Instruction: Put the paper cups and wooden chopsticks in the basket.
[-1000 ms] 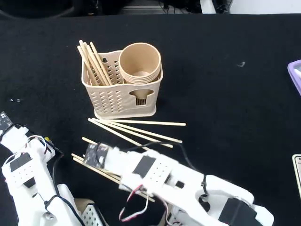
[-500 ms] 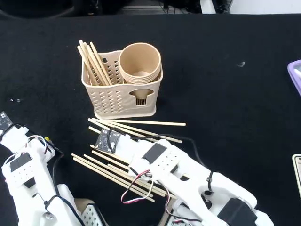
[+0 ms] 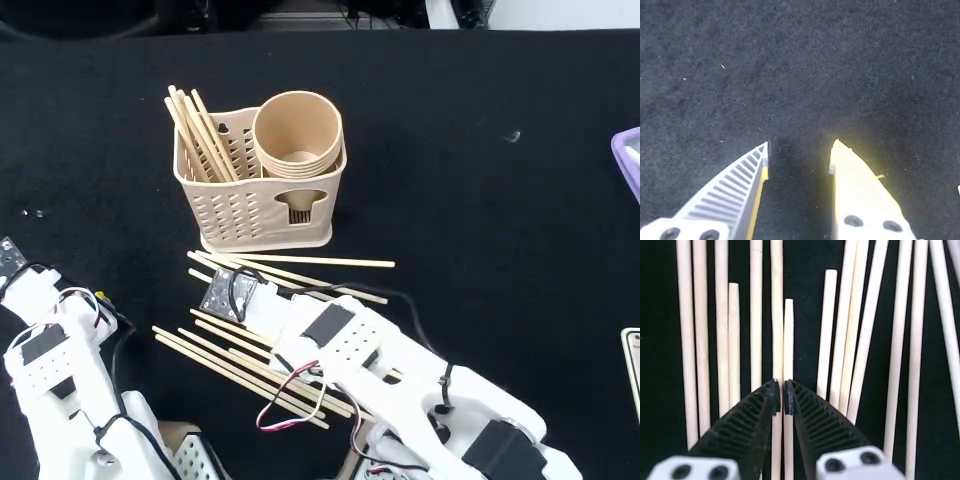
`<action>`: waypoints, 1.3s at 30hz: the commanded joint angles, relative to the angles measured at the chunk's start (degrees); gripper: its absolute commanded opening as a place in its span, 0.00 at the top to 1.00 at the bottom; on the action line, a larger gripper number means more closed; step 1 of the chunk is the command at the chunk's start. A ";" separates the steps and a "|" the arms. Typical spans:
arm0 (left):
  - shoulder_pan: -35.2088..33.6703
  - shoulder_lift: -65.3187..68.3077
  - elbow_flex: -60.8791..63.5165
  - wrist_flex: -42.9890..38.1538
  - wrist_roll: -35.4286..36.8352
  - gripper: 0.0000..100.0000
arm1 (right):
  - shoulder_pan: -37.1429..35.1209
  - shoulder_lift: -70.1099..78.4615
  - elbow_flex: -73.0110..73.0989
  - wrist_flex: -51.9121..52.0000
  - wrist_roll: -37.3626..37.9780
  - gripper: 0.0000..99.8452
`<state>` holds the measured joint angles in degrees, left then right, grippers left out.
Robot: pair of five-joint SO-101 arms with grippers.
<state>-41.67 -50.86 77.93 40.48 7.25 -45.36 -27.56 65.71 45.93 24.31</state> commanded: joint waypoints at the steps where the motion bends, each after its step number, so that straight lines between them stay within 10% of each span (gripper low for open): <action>1: 0.48 -0.79 -1.27 -1.23 -0.09 0.79 | 1.05 -1.98 -0.75 -0.88 -0.79 0.94; 39: 0.48 -0.79 -1.36 -1.23 -0.09 0.79 | -5.01 8.22 -10.24 2.02 -10.73 0.87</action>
<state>-41.67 -50.86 77.93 40.48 7.25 -49.76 -23.43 57.27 50.59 13.93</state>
